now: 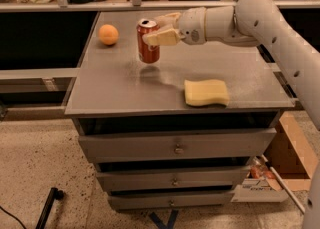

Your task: Move coke can near sponge

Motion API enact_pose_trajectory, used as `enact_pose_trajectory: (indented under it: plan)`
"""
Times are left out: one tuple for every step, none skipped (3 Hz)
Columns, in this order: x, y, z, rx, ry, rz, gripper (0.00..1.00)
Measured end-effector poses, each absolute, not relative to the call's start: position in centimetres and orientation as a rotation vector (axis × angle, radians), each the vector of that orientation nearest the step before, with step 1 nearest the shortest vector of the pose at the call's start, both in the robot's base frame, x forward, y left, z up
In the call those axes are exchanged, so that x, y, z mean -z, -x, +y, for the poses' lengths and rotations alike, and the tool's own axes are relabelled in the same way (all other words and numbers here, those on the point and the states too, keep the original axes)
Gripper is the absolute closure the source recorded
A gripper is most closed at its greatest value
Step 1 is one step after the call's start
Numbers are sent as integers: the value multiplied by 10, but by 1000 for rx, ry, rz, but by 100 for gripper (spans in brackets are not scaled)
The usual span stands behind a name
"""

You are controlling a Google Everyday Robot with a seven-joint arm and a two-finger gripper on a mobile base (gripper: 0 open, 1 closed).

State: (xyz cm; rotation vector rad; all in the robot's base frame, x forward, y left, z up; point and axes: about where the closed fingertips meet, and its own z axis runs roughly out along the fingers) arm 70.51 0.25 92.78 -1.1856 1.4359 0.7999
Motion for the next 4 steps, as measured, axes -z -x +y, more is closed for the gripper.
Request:
enact_pose_trajectory:
  plan:
    - [-924,-688,-11,-803,1198,1439,100]
    - [-920,-672,-21,-803,1208,1431,100]
    - [-917,-662,-32,-798,1216,1428,100]
    - [-917,-653,-43,-798,1222,1417,100]
